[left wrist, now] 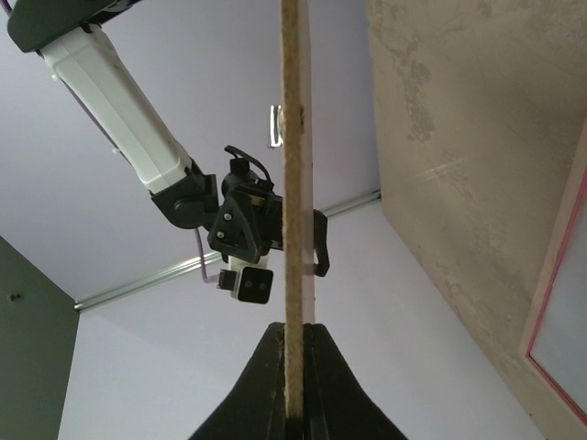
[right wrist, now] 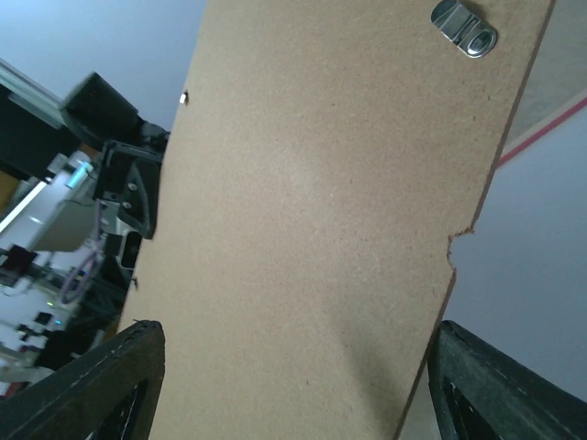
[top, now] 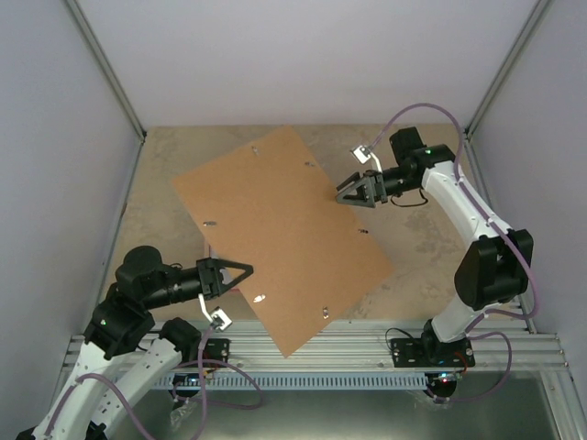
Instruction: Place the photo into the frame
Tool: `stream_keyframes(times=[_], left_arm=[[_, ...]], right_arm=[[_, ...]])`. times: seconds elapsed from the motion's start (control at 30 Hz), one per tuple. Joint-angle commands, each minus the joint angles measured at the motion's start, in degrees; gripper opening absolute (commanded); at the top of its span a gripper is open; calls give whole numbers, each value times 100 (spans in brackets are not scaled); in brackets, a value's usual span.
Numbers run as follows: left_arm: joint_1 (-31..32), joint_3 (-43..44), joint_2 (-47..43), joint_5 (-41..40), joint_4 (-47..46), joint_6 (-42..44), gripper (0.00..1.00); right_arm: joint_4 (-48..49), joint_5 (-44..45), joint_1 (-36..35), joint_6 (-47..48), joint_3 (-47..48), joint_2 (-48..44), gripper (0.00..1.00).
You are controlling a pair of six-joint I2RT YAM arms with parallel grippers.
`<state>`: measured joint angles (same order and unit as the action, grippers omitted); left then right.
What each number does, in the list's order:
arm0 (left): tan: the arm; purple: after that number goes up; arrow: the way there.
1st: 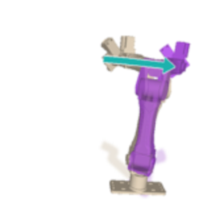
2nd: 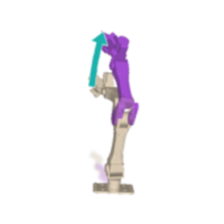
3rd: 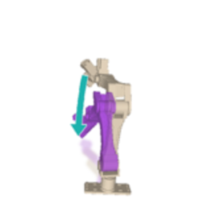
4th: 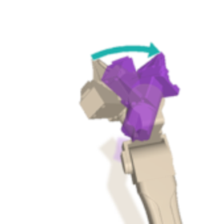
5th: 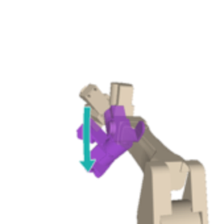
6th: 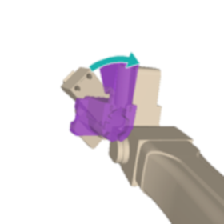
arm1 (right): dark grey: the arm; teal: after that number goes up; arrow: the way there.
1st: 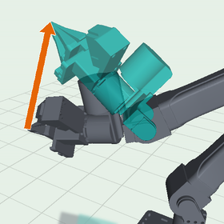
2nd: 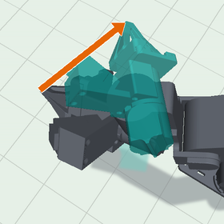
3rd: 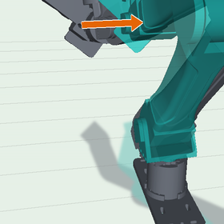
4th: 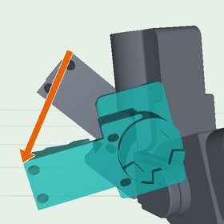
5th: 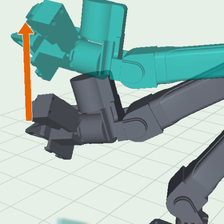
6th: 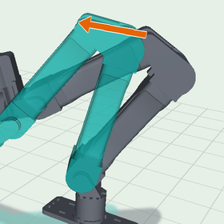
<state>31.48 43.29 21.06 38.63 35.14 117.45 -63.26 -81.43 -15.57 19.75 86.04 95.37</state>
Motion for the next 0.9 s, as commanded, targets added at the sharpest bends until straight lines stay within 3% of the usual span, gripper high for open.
stream_keyframes(times=[0.0,0.23,0.53,0.63,0.7,0.87], left_arm=[[2,-4,-104,487,-604,1256,0],[5,-38,-67,565,-669,1353,0],[0,-107,-15,437,-736,1365,2],[2,-125,-5,340,-739,1333,9],[1,-146,-5,256,-789,1237,17],[4,-242,58,-72,-951,886,55]], right_arm=[[364,-336,-86,-390,-206,-36,77],[657,-572,-120,-683,-401,-53,60],[1800,-1189,-117,-1879,-927,-194,18],[2098,-1292,-68,-2210,-1030,-274,4],[2261,-1345,11,-2386,-1049,-330,1],[2392,-1352,485,-2558,-1032,-387,1]])
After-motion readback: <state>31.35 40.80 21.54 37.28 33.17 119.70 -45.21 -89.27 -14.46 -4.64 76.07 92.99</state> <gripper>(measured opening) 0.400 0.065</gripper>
